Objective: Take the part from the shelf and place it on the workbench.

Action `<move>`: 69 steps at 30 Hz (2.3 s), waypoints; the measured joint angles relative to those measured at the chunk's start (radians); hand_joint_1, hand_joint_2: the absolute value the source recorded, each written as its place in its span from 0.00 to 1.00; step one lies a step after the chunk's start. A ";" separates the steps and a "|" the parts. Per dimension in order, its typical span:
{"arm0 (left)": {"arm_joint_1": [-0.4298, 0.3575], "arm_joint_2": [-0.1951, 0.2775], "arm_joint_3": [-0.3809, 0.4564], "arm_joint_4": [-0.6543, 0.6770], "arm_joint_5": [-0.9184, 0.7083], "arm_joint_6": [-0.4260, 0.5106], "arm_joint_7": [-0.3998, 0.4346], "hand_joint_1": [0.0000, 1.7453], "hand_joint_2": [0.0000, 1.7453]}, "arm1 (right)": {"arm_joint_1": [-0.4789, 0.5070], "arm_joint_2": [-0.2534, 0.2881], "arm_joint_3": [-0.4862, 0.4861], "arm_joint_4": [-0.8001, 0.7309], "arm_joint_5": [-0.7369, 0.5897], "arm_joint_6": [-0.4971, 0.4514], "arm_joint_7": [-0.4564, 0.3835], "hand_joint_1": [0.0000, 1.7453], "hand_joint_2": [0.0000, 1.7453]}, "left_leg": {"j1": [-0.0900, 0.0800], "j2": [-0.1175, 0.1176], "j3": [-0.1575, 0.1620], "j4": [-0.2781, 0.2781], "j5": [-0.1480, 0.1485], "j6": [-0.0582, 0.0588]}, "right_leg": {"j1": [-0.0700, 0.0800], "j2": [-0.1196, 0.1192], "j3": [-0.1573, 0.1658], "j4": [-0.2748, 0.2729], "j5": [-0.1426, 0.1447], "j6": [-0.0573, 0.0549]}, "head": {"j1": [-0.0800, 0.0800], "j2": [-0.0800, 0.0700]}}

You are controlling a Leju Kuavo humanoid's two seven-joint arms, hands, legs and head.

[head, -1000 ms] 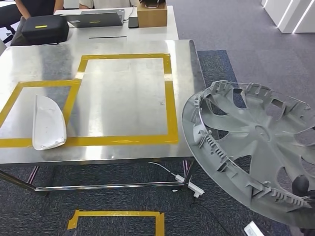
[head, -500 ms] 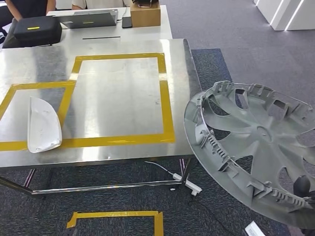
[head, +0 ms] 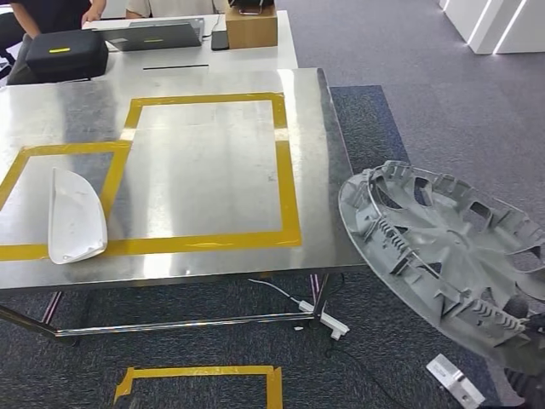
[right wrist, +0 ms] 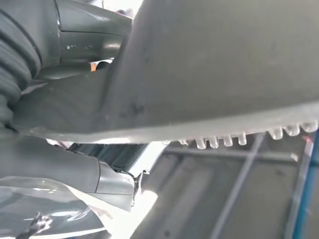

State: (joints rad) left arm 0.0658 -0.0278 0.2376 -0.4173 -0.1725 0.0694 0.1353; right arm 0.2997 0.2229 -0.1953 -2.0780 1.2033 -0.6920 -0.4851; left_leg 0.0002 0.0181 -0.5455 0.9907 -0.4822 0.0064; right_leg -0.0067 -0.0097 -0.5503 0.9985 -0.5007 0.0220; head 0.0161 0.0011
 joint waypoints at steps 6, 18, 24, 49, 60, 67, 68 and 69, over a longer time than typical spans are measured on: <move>-0.008 -0.005 0.068 0.012 -0.045 -0.009 -0.014 0.00 0.00 | -0.051 -0.078 0.017 0.110 0.036 0.000 0.093 1.00 1.00 | -0.004 0.000 -0.001 0.001 0.000 0.000 | -0.004 0.000 0.000 0.000 0.002 0.001 | 0.000 0.000; -0.003 -0.015 0.168 0.017 -0.124 -0.037 0.007 0.00 0.00 | -0.180 -0.237 0.093 0.329 0.122 0.000 0.282 1.00 1.00 | -0.006 0.000 -0.002 0.003 -0.001 0.002 | -0.006 -0.001 -0.001 -0.001 0.002 0.003 | 0.000 0.000; -0.001 -0.018 0.203 0.017 -0.174 -0.048 0.021 0.00 0.00 | -0.222 -0.281 0.118 0.382 0.147 0.000 0.289 1.00 1.00 | -0.006 0.000 -0.003 0.003 -0.001 0.002 | -0.006 -0.001 -0.002 0.000 0.002 0.003 | 0.000 0.000; -0.050 -0.008 0.268 0.054 -0.356 -0.065 -0.031 0.00 0.00 | -0.585 -0.430 0.350 0.646 0.314 0.000 0.448 1.00 1.00 | -0.006 0.000 -0.005 0.004 0.000 0.003 | -0.006 0.000 -0.004 0.000 0.005 0.005 | 0.000 0.000; -0.053 -0.002 0.269 0.069 -0.391 -0.058 -0.031 0.00 0.00 | -0.641 -0.434 0.424 0.711 0.308 0.000 0.467 1.00 1.00 | -0.006 0.000 -0.006 0.004 0.000 0.003 | -0.006 0.000 -0.005 0.000 0.005 0.004 | 0.000 0.000; -0.053 0.000 0.269 0.073 -0.406 -0.053 -0.031 0.00 0.00 | -0.664 -0.434 0.459 0.753 0.286 0.000 0.461 1.00 1.00 | -0.006 0.000 -0.006 0.004 0.000 0.003 | -0.006 -0.001 -0.005 0.000 0.005 0.005 | 0.000 0.000; -0.053 0.000 0.269 0.074 -0.411 -0.050 -0.031 0.00 0.00 | -0.668 -0.433 0.463 0.760 0.272 0.000 0.455 1.00 1.00 | -0.006 0.000 -0.006 0.004 0.000 0.003 | -0.006 -0.001 -0.005 0.000 0.005 0.005 | 0.000 0.000; -0.053 0.000 0.269 0.074 -0.417 -0.047 -0.031 0.00 0.00 | -0.673 -0.432 0.469 0.769 0.254 0.000 0.447 1.00 1.00 | -0.006 0.000 -0.007 0.004 0.000 0.003 | -0.006 0.000 -0.005 0.000 0.005 0.005 | 0.000 0.000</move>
State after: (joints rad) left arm 0.0124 -0.0275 0.5061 -0.3437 -0.5891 0.0220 0.1042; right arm -0.3731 -0.2090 0.2741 -1.3086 1.4571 -0.6920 -0.0377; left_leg -0.0062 0.0179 -0.5521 0.9949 -0.4817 0.0097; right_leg -0.0130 -0.0101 -0.5550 0.9983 -0.4961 0.0265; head 0.0160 0.0011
